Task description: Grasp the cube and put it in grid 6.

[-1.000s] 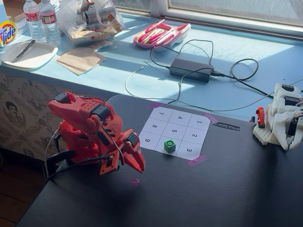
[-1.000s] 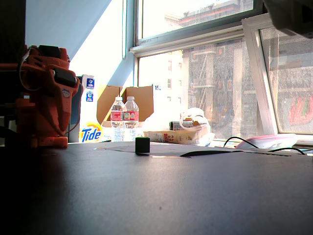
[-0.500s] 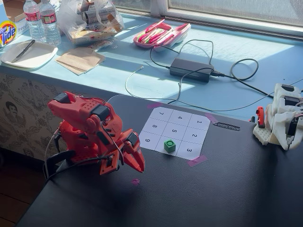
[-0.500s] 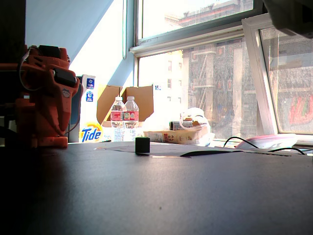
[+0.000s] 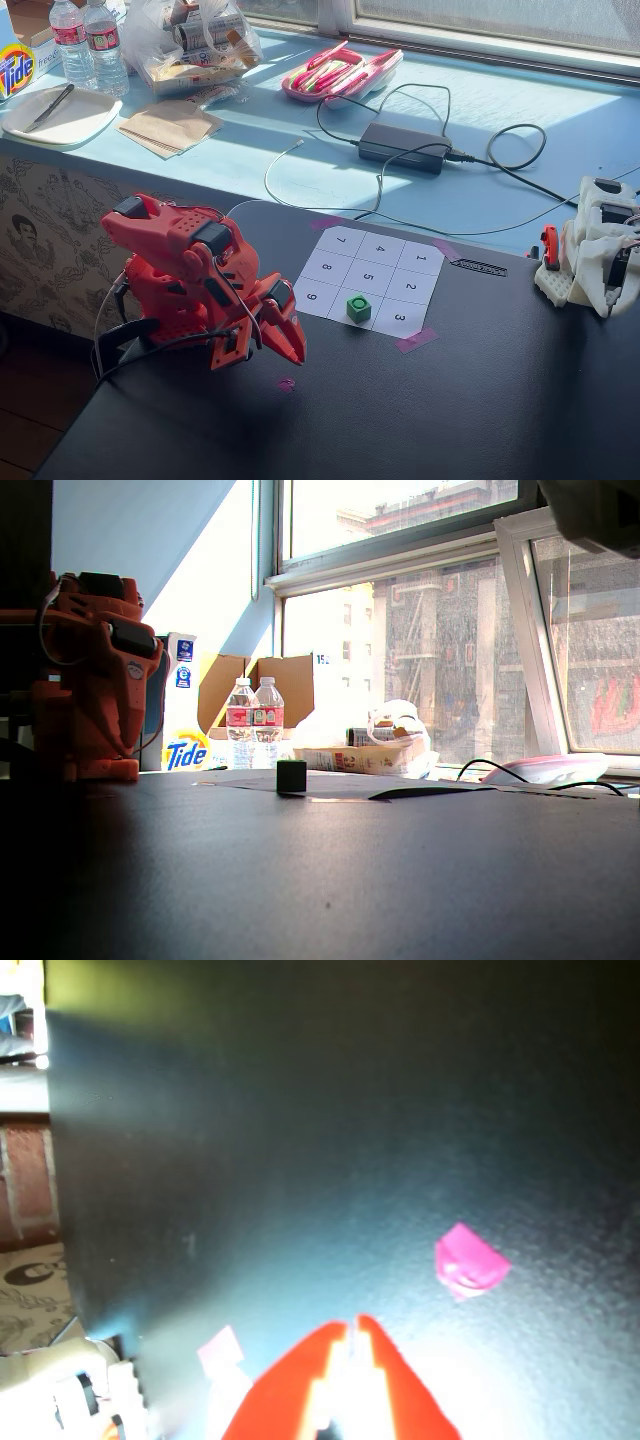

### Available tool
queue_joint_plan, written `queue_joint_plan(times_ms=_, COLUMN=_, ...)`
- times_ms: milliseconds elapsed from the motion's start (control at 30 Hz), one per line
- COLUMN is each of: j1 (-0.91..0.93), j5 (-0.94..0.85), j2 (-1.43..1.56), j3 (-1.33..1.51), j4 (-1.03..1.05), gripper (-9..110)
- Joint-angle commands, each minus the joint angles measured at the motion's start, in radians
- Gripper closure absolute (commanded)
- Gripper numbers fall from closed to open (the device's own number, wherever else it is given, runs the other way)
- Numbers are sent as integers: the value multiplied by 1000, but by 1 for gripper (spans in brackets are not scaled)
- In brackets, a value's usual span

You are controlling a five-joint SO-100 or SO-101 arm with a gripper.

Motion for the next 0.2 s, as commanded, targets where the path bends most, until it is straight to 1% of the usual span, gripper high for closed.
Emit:
queue_joint_plan(times_ms=0, j1=-6, j5=-12, j2=8, j3=74, j4=3, gripper=101)
queue_joint_plan(times_ms=167, j1=-6, j5=-12, j2=8, j3=74, j4=3, gripper=101)
